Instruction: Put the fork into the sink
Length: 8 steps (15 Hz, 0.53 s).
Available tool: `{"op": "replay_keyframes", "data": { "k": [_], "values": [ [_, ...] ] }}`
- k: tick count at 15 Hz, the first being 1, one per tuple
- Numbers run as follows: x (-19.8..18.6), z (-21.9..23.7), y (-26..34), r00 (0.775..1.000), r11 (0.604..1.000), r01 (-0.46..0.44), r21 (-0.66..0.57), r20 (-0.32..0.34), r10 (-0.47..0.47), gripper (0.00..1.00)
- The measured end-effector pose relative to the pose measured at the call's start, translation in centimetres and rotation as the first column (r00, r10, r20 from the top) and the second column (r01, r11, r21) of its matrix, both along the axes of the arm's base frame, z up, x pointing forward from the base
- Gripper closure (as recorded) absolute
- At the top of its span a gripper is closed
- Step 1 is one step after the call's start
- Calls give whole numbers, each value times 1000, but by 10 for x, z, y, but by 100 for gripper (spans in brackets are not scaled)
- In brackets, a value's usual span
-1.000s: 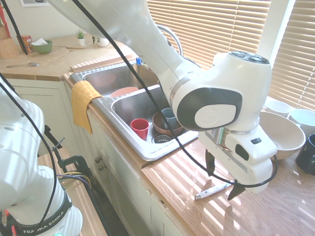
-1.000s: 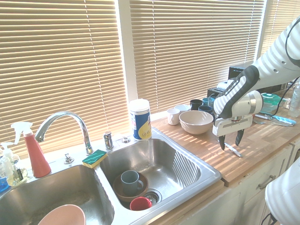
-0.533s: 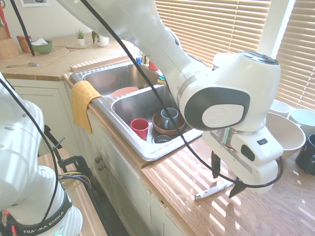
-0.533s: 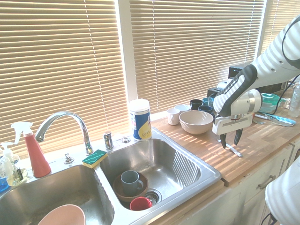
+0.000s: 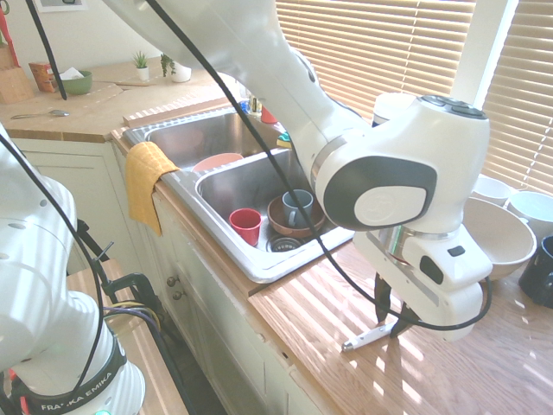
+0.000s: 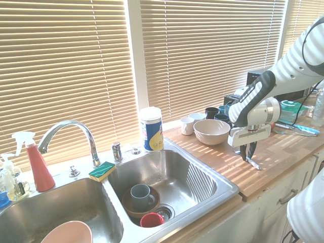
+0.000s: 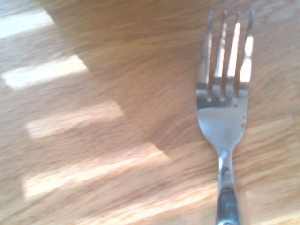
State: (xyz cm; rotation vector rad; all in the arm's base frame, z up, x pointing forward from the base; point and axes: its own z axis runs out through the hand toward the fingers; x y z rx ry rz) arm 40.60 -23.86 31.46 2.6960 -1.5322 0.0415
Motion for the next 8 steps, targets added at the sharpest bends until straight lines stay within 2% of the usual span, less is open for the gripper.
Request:
{"op": "replay_keyframes", "data": {
  "k": [8],
  "values": [
    [1,2,0,999,999,36,10,10,-36,100]
  ]
}}
